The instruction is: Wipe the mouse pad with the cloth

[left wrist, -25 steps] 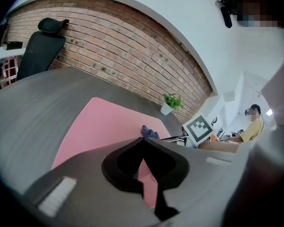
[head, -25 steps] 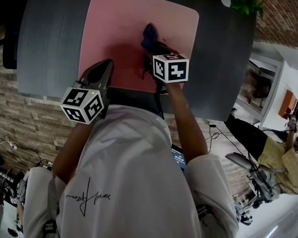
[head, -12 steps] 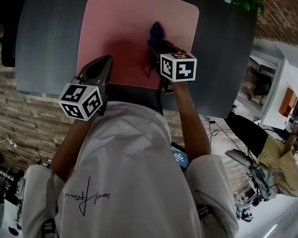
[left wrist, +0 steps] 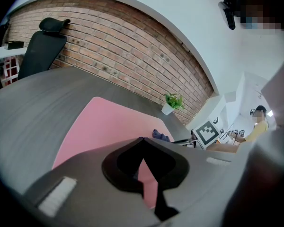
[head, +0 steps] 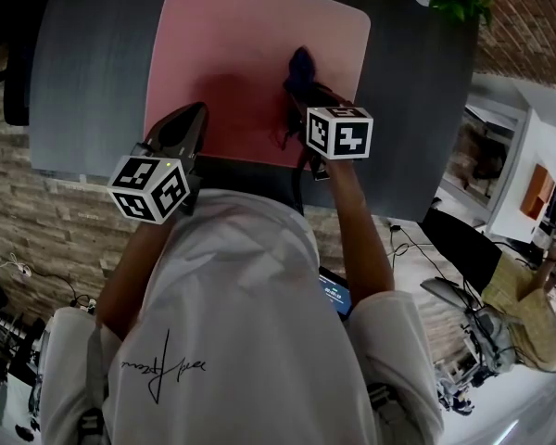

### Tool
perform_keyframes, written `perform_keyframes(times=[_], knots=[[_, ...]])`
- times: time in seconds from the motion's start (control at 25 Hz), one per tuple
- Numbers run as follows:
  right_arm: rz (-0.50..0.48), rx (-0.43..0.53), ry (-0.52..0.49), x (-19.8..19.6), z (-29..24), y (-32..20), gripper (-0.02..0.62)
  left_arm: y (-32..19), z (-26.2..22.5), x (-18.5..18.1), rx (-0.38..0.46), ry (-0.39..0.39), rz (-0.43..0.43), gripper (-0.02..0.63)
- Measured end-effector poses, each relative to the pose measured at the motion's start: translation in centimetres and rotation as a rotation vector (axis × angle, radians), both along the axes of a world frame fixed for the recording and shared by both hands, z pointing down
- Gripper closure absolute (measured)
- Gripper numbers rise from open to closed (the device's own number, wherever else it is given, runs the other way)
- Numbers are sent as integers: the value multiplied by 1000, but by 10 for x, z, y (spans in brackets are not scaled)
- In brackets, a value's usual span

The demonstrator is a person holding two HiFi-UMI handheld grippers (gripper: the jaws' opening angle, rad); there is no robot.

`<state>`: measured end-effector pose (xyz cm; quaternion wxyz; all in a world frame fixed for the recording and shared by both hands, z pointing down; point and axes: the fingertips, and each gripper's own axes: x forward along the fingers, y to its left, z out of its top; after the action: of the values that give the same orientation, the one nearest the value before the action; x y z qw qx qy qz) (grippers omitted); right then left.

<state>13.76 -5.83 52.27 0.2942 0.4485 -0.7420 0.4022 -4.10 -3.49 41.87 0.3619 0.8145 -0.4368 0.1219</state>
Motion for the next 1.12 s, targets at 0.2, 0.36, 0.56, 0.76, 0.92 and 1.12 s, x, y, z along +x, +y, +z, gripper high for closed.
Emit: perform_keyframes(times=[0.2,0.36,0.56,0.76,0.92,1.12], knots=[[26,0,15,12,0,9,453,1,-2,3,2,2,7,595],[44,3,18,18,0,15,453,3,-3,4,4,-1,16,595],[66,0,23,26,1,24,453,5,-6,10,10,7,31,595],[97,-4,17,29,1,33,453,7,-7,7,15,6,27,595],[120,-5,5,27,0,42,453,7,-7,5,15,14,22,595],[98,-5,18,17,1,50,451,9,-6,3,9,23,23,595]])
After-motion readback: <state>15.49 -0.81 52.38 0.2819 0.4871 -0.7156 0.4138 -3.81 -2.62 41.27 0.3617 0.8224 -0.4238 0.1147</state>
